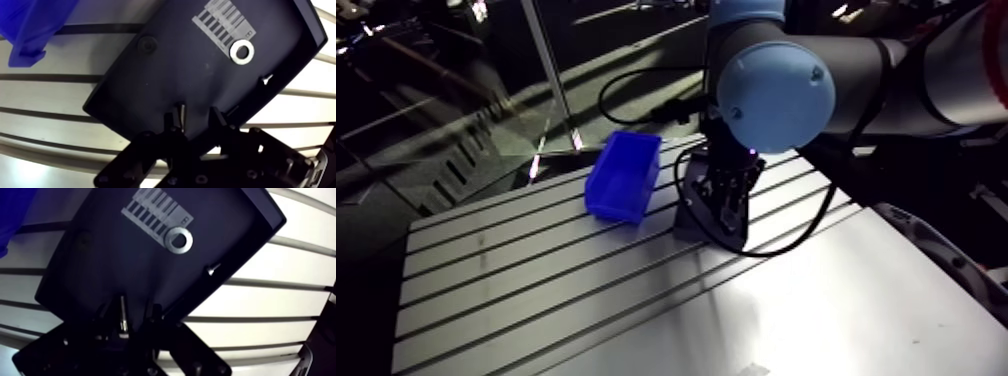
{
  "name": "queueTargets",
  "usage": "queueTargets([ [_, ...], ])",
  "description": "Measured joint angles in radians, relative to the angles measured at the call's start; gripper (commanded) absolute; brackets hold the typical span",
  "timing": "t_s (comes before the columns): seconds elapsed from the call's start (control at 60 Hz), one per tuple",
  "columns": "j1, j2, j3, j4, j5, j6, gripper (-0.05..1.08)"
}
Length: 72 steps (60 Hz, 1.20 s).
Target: Pick up the M10 bolt from the tray and put it into the blue bin.
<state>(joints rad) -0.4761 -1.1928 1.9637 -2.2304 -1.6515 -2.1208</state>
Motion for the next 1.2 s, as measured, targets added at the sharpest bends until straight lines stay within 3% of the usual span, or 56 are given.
queueTargets([
  [1.017, 0.004, -0.003, 0.014, 0.001, -0.001, 0.002, 0.57],
  [1.2, 0.005, -0.002, 0.019, 0.000, -0.001, 0.003, 0.63],
])
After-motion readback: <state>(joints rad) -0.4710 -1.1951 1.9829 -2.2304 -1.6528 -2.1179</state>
